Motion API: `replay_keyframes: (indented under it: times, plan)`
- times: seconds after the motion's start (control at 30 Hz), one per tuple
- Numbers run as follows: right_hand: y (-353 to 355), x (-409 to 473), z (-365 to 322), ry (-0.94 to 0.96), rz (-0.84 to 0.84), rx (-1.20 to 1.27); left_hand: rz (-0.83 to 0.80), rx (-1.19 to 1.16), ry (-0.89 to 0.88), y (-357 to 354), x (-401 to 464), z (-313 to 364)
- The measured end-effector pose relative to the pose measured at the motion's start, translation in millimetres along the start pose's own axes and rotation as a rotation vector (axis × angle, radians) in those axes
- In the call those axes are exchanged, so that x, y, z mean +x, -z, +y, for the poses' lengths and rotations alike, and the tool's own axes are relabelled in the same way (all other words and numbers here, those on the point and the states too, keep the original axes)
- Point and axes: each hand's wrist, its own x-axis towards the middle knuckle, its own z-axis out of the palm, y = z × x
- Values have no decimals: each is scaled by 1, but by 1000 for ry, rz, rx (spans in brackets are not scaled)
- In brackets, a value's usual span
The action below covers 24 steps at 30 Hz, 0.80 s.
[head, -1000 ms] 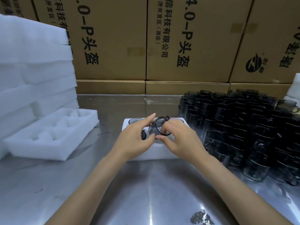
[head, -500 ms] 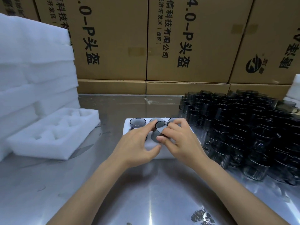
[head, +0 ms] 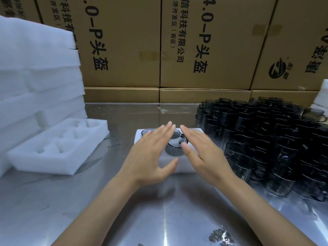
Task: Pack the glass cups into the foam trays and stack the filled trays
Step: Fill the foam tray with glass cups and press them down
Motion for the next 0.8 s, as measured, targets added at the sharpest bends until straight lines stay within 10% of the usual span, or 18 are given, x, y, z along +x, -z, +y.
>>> replay_keyframes:
  times: [0.8]
  plan:
    - [-13, 1, -3, -25, -261, -285, -91, 193, 50, -15, -4, 15]
